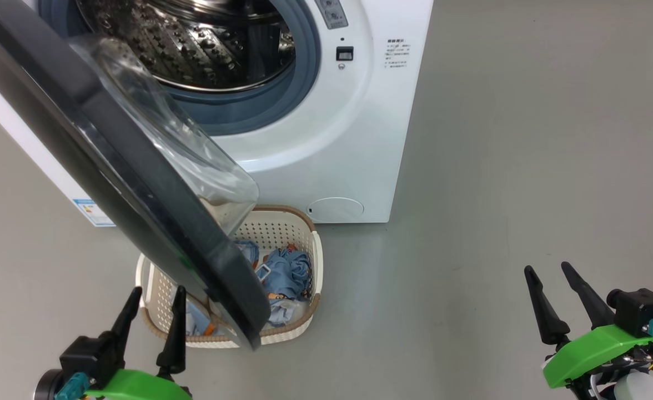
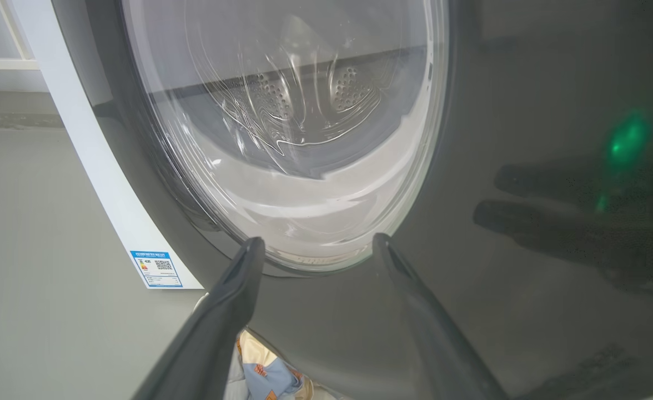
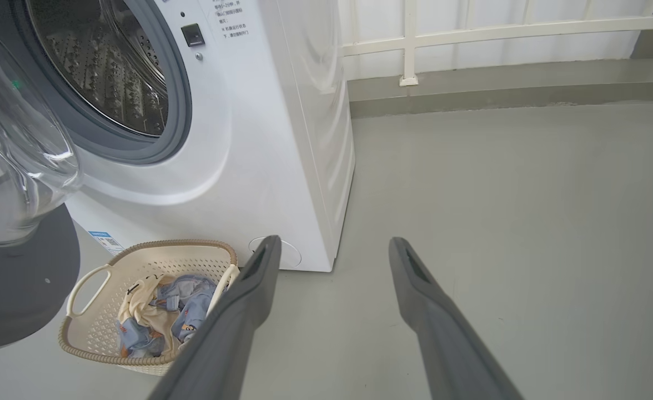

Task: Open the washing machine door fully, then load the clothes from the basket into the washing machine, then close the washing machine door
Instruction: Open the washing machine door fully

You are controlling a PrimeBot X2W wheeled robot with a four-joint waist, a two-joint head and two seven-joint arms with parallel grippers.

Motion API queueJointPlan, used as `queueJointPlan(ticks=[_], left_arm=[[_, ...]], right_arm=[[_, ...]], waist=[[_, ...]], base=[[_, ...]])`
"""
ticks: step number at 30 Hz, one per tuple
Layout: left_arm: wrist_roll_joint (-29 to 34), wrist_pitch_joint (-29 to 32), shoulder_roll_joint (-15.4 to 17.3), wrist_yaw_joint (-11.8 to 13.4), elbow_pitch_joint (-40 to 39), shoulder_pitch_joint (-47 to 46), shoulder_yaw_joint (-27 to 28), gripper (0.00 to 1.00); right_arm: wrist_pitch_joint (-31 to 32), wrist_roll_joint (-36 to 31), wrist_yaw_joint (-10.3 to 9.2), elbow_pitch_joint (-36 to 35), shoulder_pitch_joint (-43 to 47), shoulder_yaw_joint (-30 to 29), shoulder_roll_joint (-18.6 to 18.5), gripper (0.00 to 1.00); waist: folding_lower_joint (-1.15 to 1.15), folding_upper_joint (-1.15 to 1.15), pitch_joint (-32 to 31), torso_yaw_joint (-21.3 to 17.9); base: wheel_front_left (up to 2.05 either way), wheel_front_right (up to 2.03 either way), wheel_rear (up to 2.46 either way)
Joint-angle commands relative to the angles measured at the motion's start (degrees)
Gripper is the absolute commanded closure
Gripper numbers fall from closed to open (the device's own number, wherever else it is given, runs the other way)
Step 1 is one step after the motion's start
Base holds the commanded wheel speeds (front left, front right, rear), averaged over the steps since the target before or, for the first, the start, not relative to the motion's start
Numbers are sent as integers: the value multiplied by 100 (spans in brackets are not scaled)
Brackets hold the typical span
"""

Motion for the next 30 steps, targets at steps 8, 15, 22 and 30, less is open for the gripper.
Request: queueJointPlan(ticks=[8, 15, 22, 30], left_arm=[[-49, -37, 75, -15, -96, -152, 229, 100], [-360, -37, 14, -15, -403, -201, 346, 100], [-553, -37, -80, -7, -1514, -203, 801, 100], [-388, -37, -125, 275, -3184, -27, 503, 100]], right_arm=[[-69, -96, 16, -135, 73, 63, -70, 0], [-69, -89, 16, -159, 137, 40, -56, 0], [-69, -73, 16, -202, 190, 5, -48, 0], [-69, -52, 16, -305, 229, -41, -39, 0]], waist=[[0, 0, -47, 32], [0, 0, -112, 115], [0, 0, -207, 249], [0, 0, -230, 336]], base=[[0, 0, 0], [0, 0, 0], [0, 0, 0], [0, 0, 0]])
